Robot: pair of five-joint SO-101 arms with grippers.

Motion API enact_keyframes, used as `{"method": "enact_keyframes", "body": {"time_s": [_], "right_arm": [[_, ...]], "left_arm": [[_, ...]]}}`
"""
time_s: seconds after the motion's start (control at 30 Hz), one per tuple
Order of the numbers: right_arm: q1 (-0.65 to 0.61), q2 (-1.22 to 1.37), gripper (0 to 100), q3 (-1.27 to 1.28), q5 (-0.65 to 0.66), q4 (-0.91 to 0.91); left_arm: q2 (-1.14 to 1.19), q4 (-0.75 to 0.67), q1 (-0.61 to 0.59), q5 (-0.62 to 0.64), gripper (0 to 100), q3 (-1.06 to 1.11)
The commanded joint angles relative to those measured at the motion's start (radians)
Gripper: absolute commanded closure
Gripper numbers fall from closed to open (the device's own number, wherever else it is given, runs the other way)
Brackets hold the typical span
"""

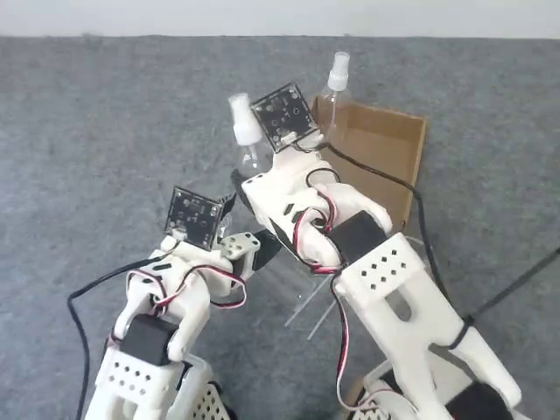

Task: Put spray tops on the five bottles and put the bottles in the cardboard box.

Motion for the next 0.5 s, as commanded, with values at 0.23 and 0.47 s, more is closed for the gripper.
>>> {"method": "enact_keyframes", "body": {"time_s": [0.23, 0.47], "right_arm": [[-0.007, -0.206, 99.2, -0.086, 0.049, 0.211], [0.073, -0.213, 99.2, -0.078, 0.049, 0.209]], "left_arm": [[-0.012, -0.028, -0.014, -0.021, 68, 0.002], [-0.012, -0.028, -0.014, -0.018, 68, 0.004]]}}
